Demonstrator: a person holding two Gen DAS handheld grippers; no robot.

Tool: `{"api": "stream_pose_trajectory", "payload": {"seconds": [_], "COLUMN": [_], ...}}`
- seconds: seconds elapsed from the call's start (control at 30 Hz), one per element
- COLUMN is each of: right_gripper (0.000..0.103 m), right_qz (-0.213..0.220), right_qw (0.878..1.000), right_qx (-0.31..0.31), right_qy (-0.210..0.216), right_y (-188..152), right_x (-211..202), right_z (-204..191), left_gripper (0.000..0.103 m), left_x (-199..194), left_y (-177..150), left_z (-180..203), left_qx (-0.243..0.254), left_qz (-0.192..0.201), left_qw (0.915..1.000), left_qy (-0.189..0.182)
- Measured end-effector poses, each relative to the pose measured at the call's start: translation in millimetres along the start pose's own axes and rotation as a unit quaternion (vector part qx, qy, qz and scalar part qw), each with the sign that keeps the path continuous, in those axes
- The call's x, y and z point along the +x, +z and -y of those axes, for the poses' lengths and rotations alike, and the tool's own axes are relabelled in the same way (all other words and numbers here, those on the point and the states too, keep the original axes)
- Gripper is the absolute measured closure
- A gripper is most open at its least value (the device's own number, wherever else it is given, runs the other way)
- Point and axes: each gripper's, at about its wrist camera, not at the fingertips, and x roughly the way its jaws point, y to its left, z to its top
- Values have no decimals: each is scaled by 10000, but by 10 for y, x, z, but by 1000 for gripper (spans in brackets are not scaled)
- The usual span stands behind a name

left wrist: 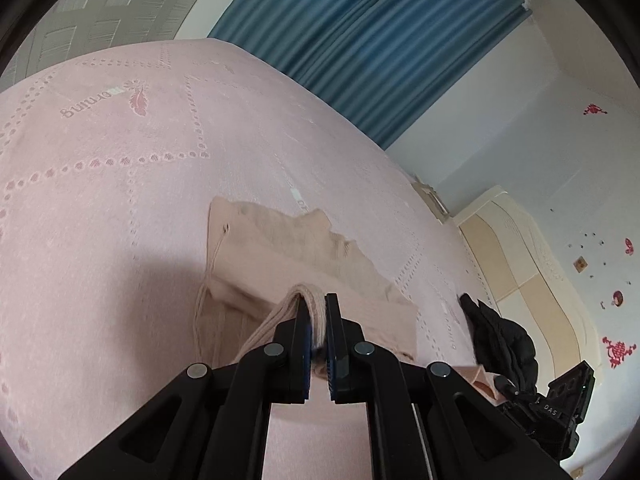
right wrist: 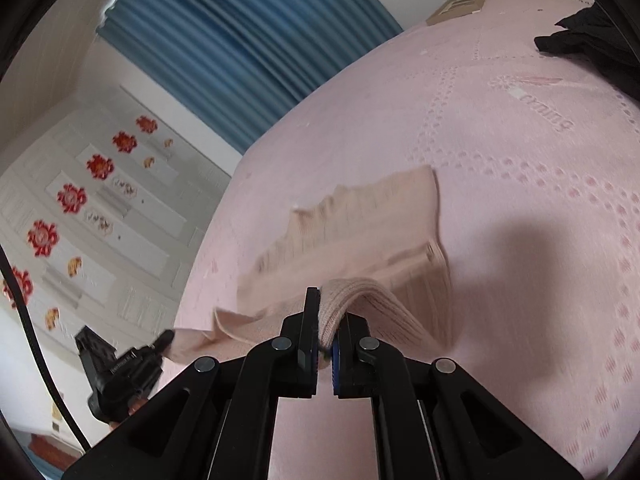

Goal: Fold small clothes
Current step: 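Grasp the sweater hem with both tools, fold it toward the collar, release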

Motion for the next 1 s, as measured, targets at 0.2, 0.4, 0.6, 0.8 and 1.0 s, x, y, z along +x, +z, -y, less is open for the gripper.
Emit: {"api": "stream_pose_trajectory", "payload": {"seconds": [0.2,0.4,0.6,0.8,1.0], "right_gripper": [98,98,98,80,68], "right_qz": [-17,-134,-216,-425,-607], "right_qw": [9999,9998,9994,9967,9944], "right_qx": [138,138,48,-103,-448], "right_qy": [8,-59,-268,-682,-737], "right_y": [399,682,880,958,622], "right_x": [573,1171,1697,2134,1997], "right_z": [68,159,249,314,323], "left_gripper": [97,97,96,52,31], "left_x": [489,1035,1458,1649,1395], "left_y": [327,546,670,651,450], "left_z": [-63,-155,-190,-326,-500], "left_qx": [14,144,415,461,583], "left_qz": [-25,-125,-192,-155,-119], "left_qw": [9997,9978,9956,9907,9876], "left_qy": [235,630,823,1271,1453]}}
